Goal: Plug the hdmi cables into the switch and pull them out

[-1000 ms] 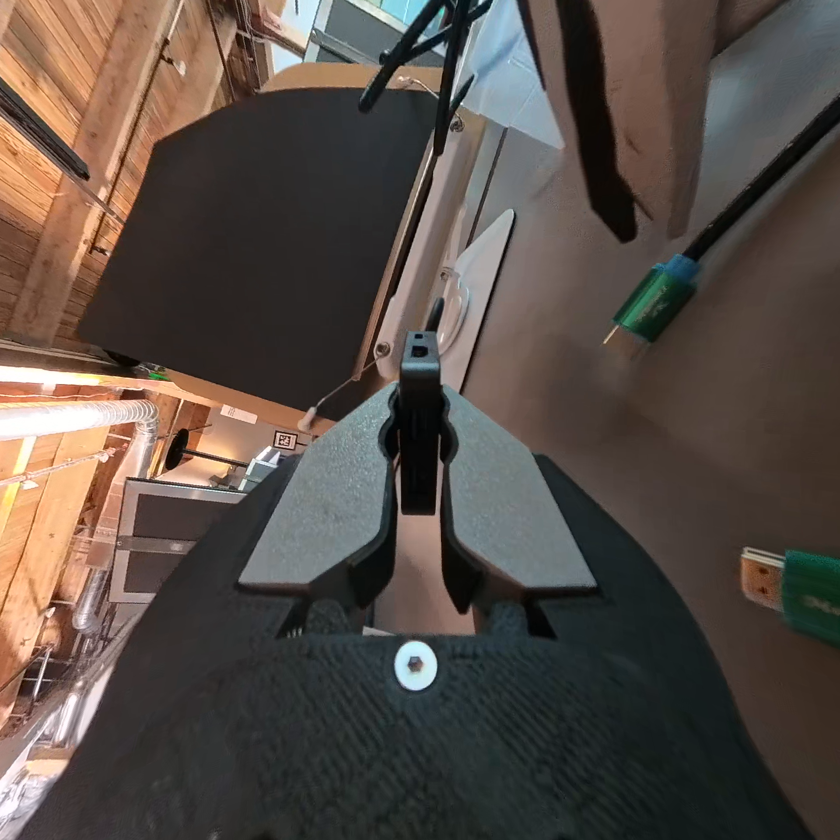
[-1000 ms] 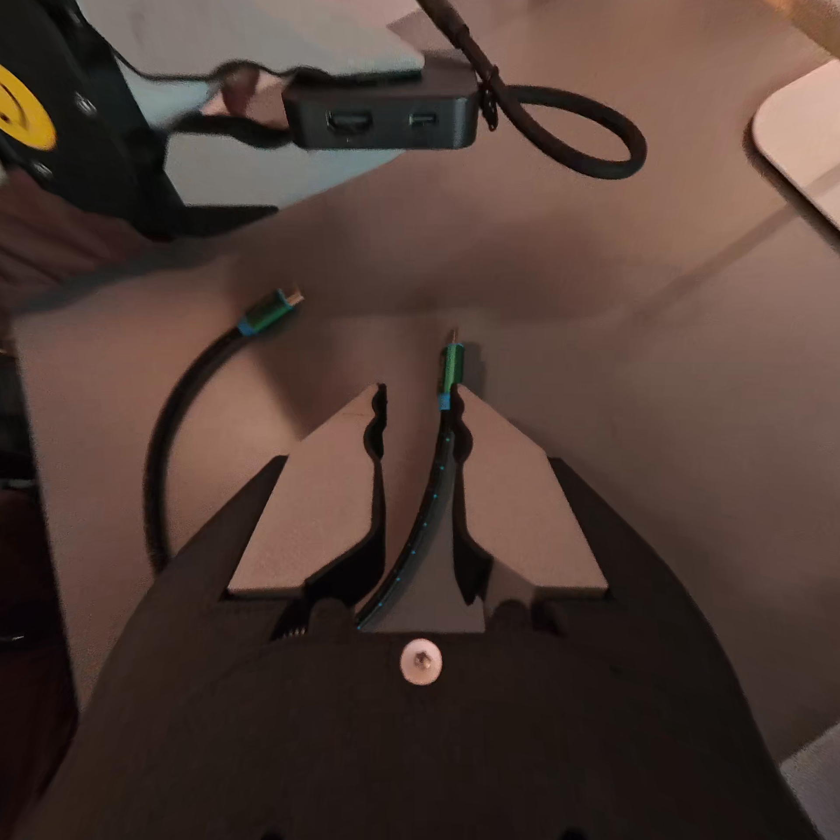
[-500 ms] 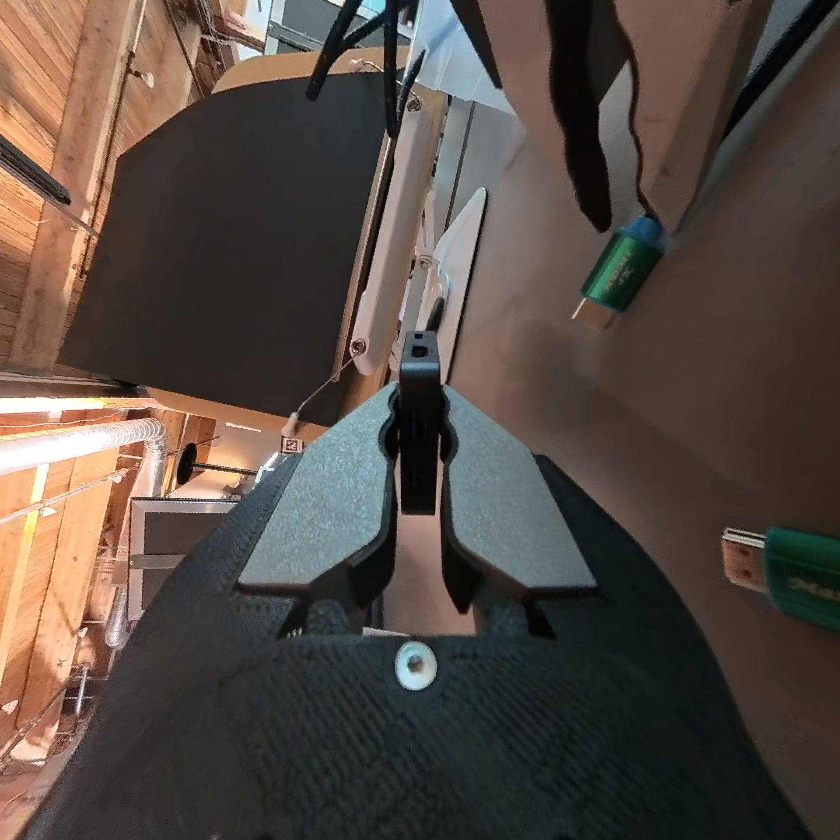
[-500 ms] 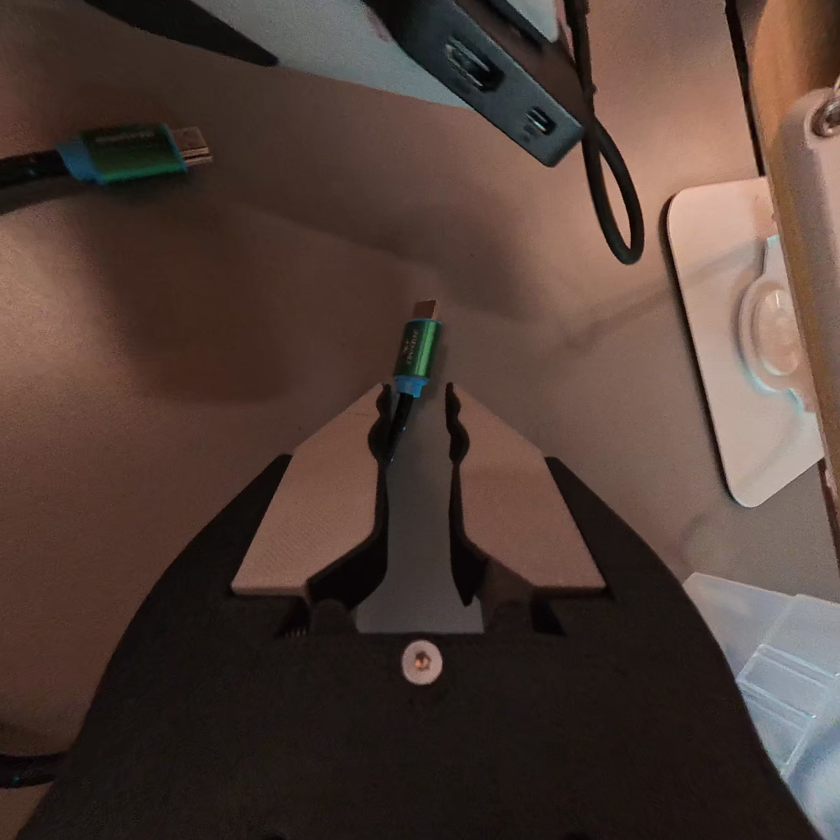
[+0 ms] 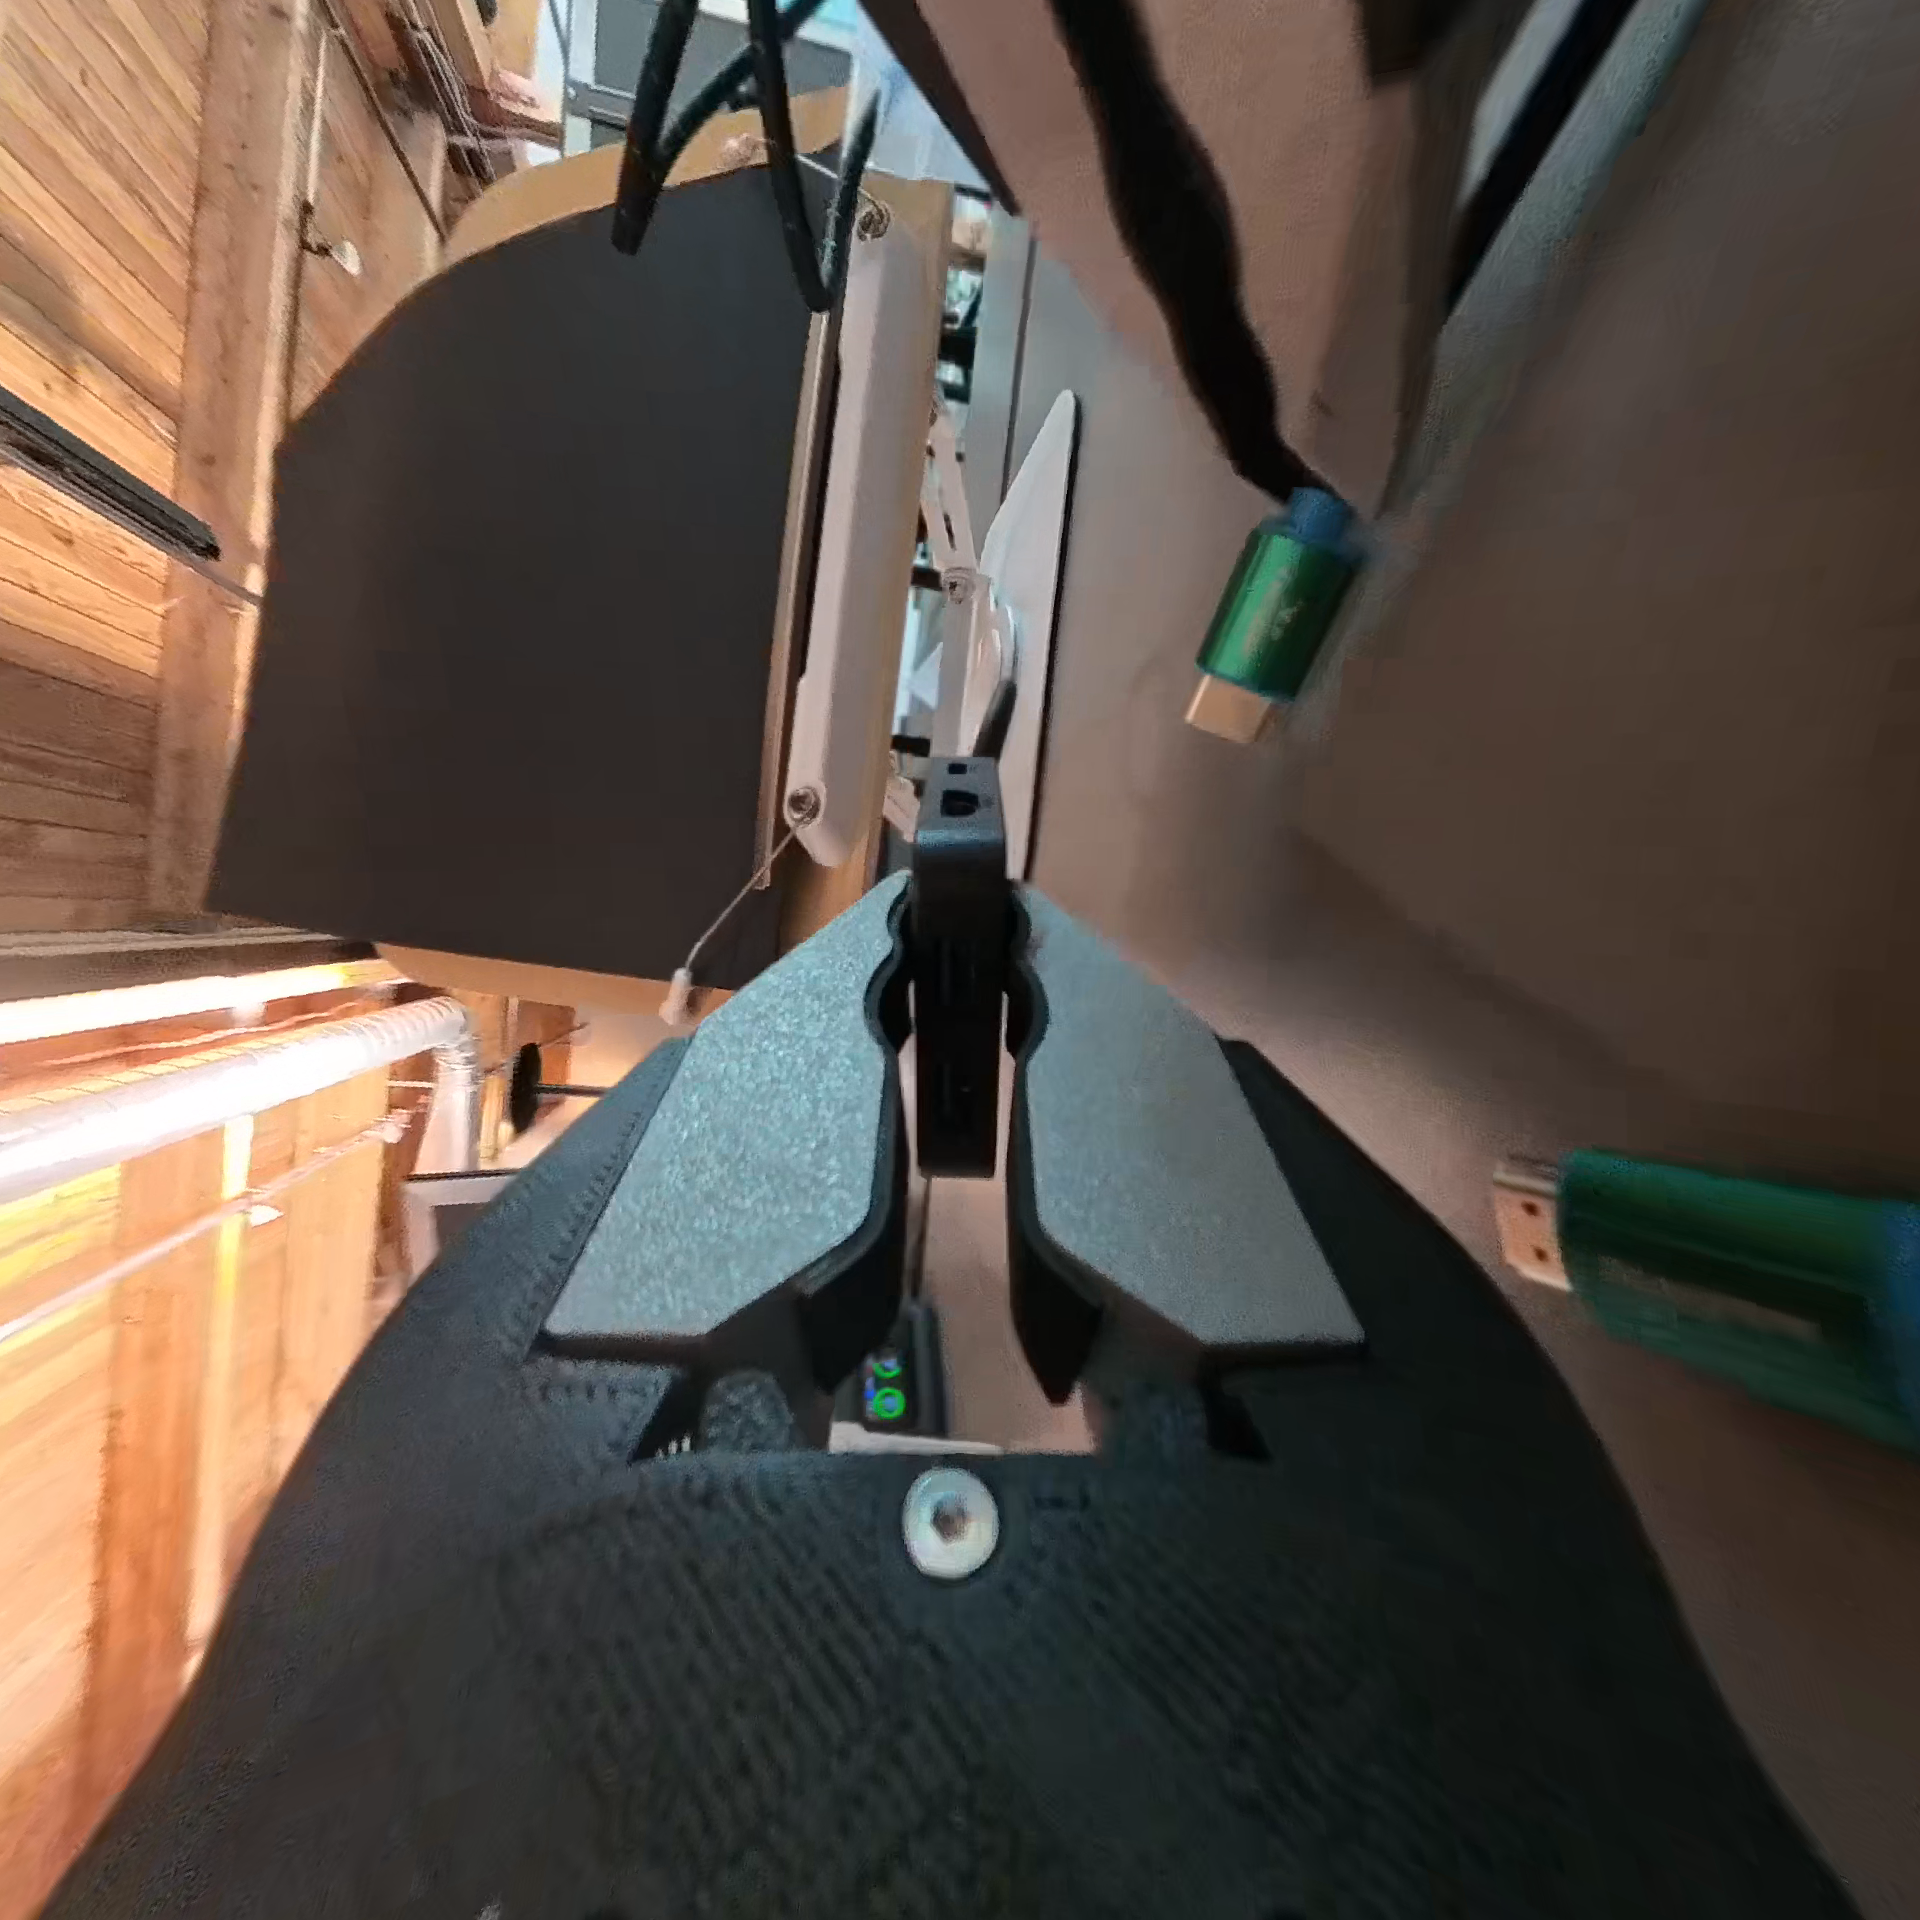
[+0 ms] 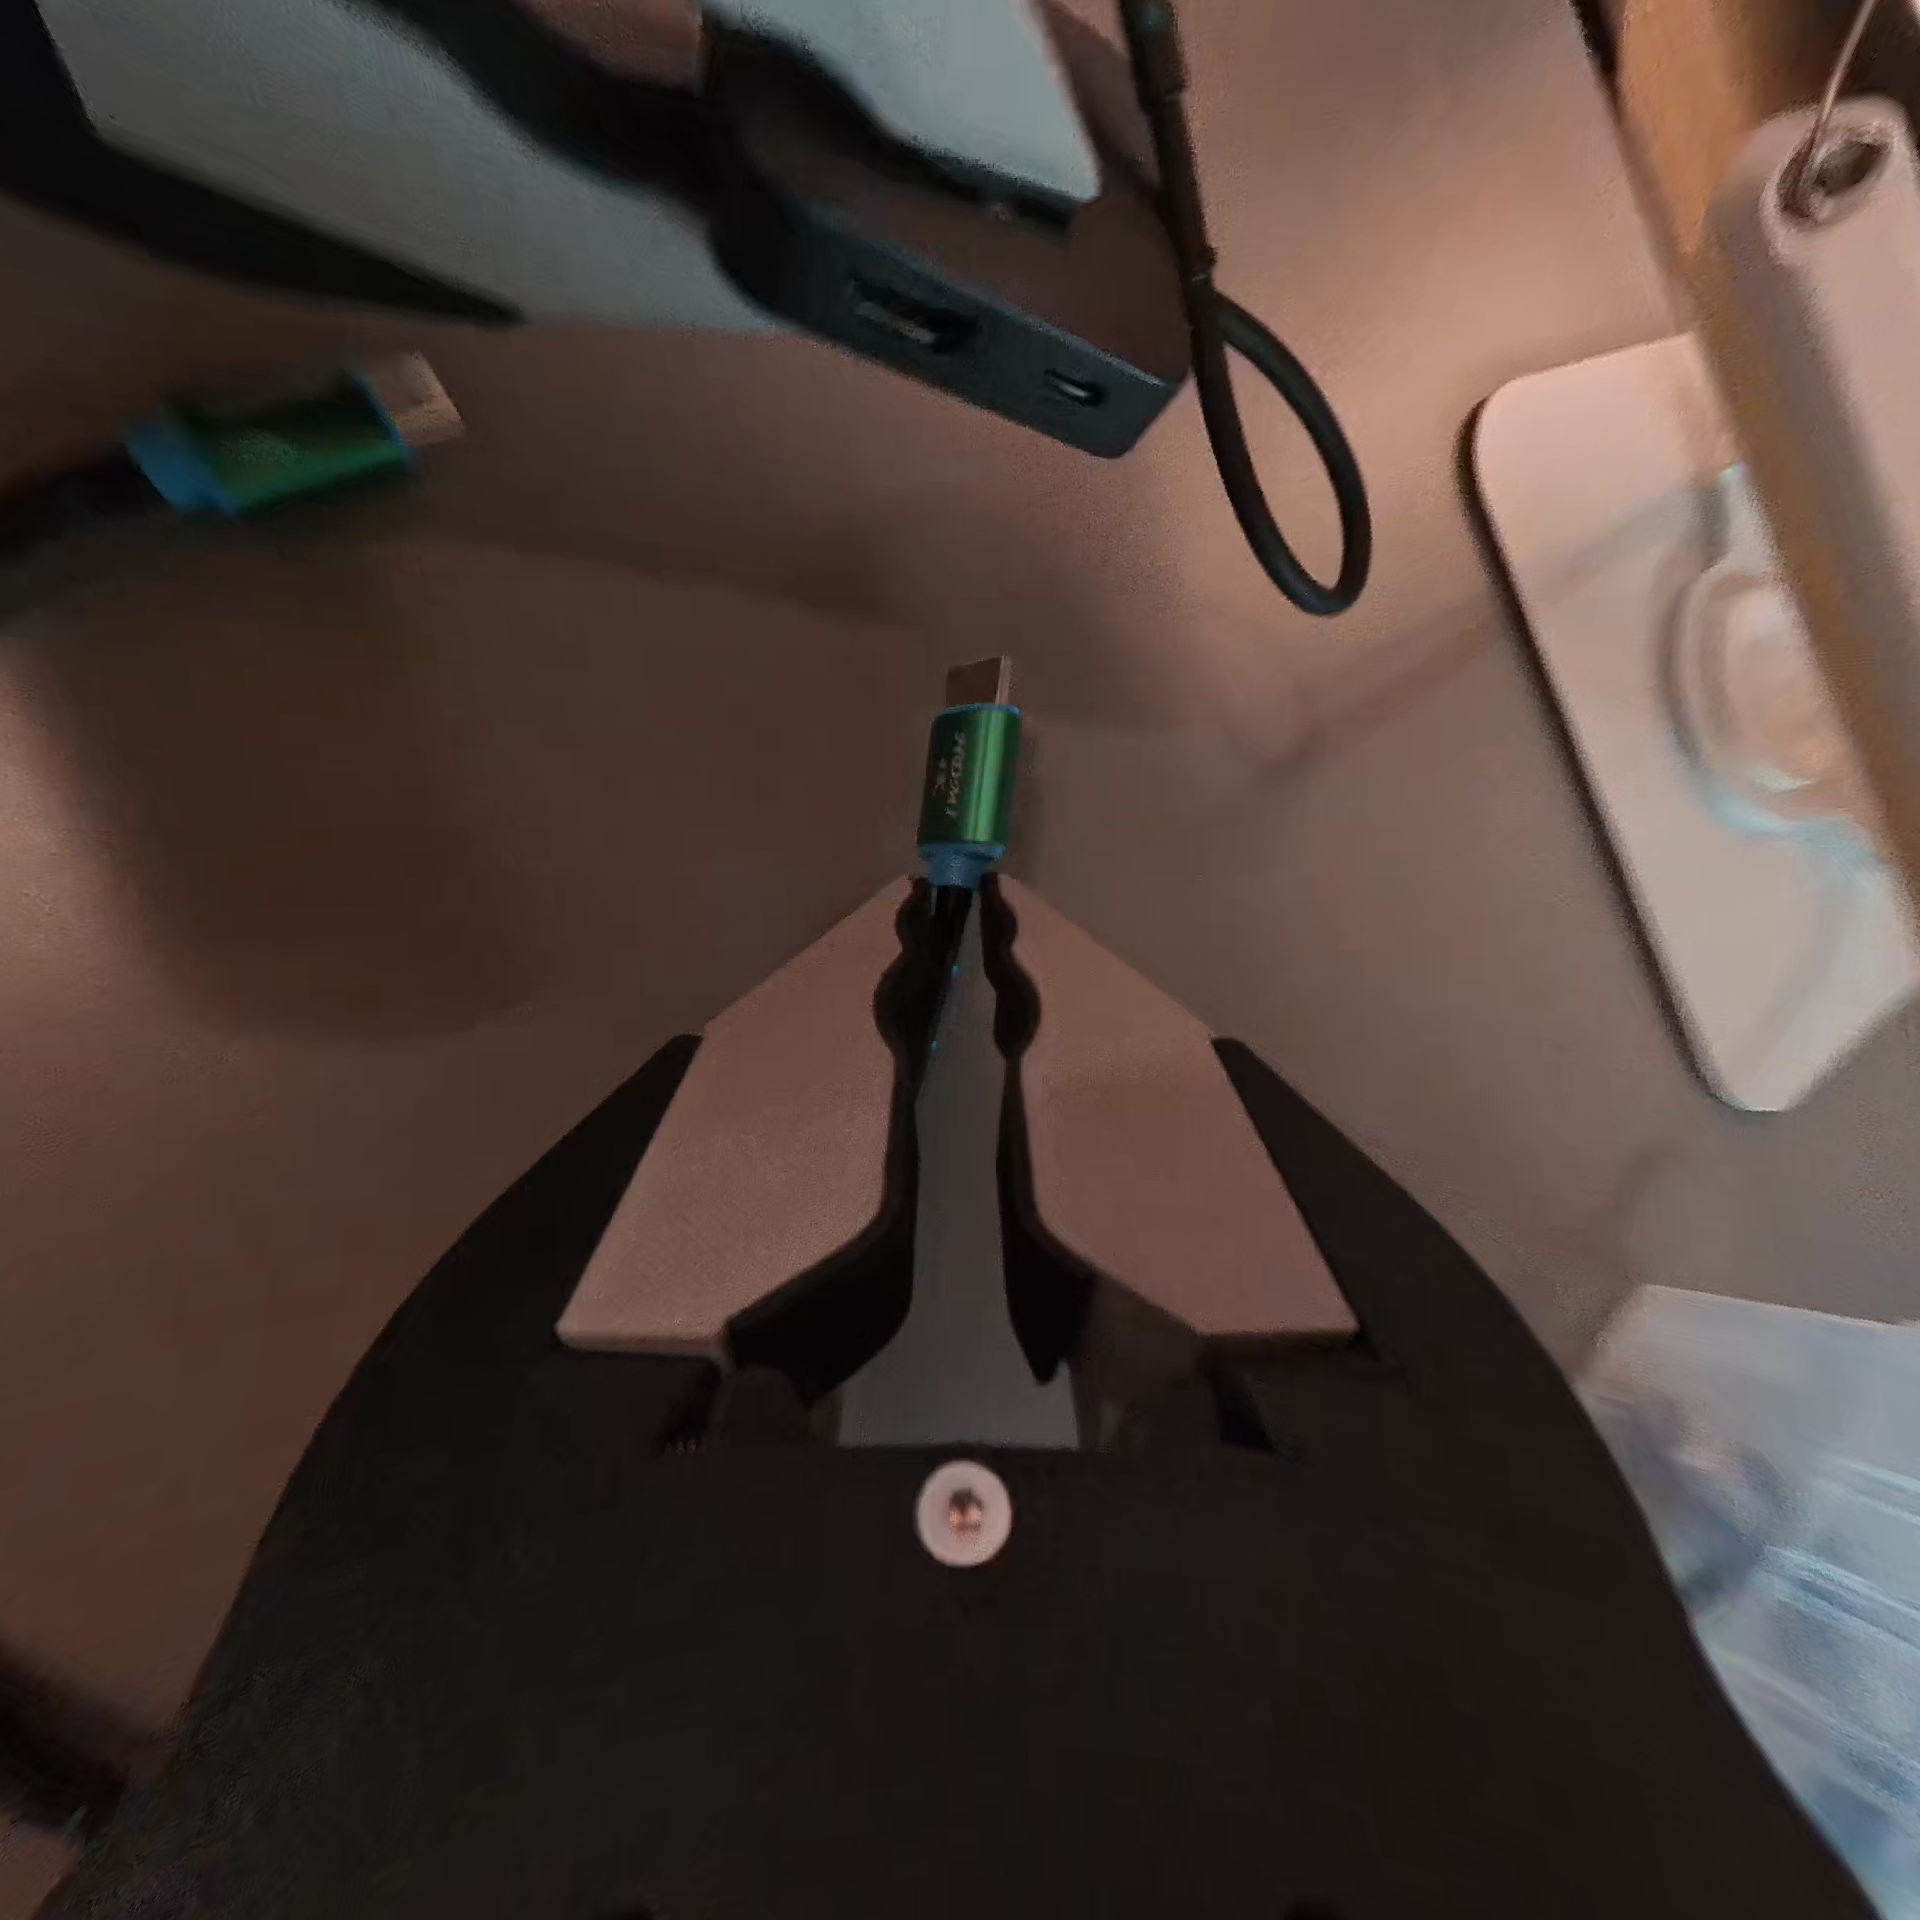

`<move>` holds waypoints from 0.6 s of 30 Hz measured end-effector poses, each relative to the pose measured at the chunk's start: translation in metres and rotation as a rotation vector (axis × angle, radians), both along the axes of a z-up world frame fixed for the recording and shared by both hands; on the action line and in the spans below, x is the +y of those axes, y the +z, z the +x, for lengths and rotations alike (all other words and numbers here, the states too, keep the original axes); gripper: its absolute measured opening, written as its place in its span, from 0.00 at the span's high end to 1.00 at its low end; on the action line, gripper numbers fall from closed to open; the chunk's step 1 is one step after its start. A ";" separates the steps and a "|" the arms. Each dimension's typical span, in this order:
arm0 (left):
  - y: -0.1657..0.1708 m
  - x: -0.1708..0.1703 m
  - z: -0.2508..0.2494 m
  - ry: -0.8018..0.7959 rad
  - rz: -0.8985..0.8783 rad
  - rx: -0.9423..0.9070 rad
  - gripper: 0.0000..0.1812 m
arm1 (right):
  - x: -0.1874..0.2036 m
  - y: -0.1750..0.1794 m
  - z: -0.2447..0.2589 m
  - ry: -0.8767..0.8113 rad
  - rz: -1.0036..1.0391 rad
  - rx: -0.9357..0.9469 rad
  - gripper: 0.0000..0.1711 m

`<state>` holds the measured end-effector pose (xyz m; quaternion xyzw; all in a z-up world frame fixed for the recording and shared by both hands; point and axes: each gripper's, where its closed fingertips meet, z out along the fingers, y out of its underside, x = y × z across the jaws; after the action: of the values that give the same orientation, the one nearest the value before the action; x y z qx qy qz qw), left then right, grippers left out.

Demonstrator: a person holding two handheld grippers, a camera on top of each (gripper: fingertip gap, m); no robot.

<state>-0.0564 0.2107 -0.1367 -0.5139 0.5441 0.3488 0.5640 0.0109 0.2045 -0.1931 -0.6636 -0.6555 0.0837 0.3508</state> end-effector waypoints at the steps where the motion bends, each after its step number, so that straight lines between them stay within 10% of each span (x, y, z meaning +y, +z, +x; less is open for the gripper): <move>1: 0.000 0.001 -0.001 0.004 0.020 0.030 0.94 | -0.003 0.002 -0.001 -0.011 -0.089 0.045 0.97; 11: 0.019 -0.002 0.000 -0.005 0.171 0.090 0.94 | -0.039 0.053 -0.005 0.094 -0.851 0.441 0.97; 18: 0.012 0.000 -0.003 -0.002 0.117 0.072 0.94 | -0.026 0.020 -0.003 -0.013 -0.731 0.299 0.97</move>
<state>-0.0598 0.2104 -0.1245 -0.4667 0.5432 0.3976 0.5736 0.0082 0.1781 -0.1727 -0.7294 -0.5197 0.4051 0.1837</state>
